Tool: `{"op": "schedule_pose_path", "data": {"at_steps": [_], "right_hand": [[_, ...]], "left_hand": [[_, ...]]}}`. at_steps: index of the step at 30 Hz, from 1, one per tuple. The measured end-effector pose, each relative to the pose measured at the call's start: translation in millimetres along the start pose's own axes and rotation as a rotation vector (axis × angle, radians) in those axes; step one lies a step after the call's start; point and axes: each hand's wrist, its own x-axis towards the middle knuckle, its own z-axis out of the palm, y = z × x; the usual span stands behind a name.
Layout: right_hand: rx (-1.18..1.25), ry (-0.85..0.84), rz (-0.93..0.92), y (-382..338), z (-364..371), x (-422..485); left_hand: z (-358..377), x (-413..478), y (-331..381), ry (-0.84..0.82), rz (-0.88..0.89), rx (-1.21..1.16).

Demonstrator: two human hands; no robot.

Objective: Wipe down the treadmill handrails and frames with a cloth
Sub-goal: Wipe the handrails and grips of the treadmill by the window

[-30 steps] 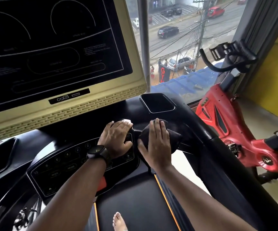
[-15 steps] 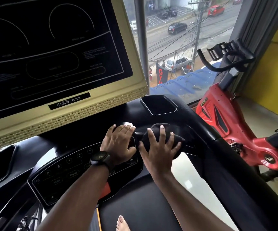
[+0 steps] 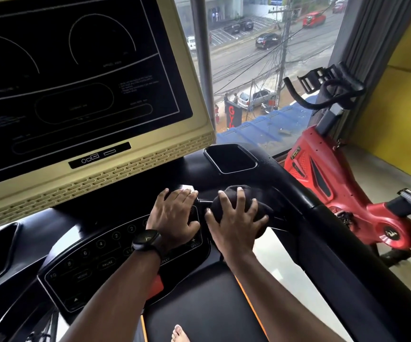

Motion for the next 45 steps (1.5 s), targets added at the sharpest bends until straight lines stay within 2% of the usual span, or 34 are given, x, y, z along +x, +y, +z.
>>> {"op": "schedule_pose_path", "data": {"at_steps": [1,3,5,7,8,10,12,13,16,18,20,22,25,26,28,30,32,35,37,39,40,43,44,45], "right_hand": [[0.012,0.014,-0.036,0,-1,4],[0.091,0.05,-0.225,3,-4,13],[0.232,0.002,-0.466,9,-10,26],[0.216,-0.042,-0.585,14,-15,38],[0.147,-0.044,-0.57,15,-16,41],[-0.002,-0.102,-0.385,15,-18,36],[-0.051,-0.19,-0.195,12,-13,26],[-0.049,-0.186,-0.164,9,-12,23],[-0.024,-0.114,-0.247,7,-14,31],[-0.009,-0.178,-0.295,10,-19,42],[0.017,-0.176,-0.221,15,-20,42],[0.009,-0.044,-0.161,20,-13,26],[-0.032,0.092,-0.24,20,-2,11],[-0.023,0.085,-0.28,18,-5,17],[0.007,-0.068,-0.321,14,-19,40],[0.091,-0.217,-0.261,13,-26,55],[0.067,-0.115,-0.209,19,-20,41],[-0.052,0.09,-0.261,22,-6,15],[-0.032,-0.012,-0.286,20,-13,34],[0.042,-0.172,-0.234,20,-22,52],[0.055,-0.168,-0.227,23,-21,49],[-0.028,0.048,-0.254,34,-8,20],[-0.035,0.068,-0.269,34,-10,20],[-0.019,0.009,-0.291,34,-15,28]], "left_hand": [[0,0,0,0.002,-0.001,0.0],[0,0,1,0.011,-0.003,0.005],[1,1,1,0.017,0.001,0.01],[2,2,1,0.02,0.005,0.013],[2,3,1,0.016,0.005,0.017],[2,3,1,0.008,0.001,0.019],[1,3,1,-0.007,-0.002,0.018],[1,2,1,-0.015,-0.002,0.019],[0,1,0,-0.016,-0.007,0.019],[1,1,0,-0.016,-0.009,0.021],[1,0,1,-0.013,-0.008,0.019],[-1,0,1,-0.014,-0.007,0.015],[-2,1,2,-0.007,-0.006,0.025],[-2,2,3,-0.005,-0.005,0.025],[-3,3,3,-0.007,-0.003,0.023],[-4,3,4,-0.008,-0.003,0.021],[-5,1,4,-0.008,-0.006,0.018],[-5,1,4,0.006,-0.005,0.016],[-5,1,5,0.011,-0.003,0.022],[-5,1,5,0.006,-0.005,0.026],[-5,0,5,0.005,-0.008,0.029],[-4,-1,5,0.006,-0.013,0.042],[-4,-1,5,0.009,-0.013,0.044],[-4,0,5,0.012,-0.013,0.045]]}}
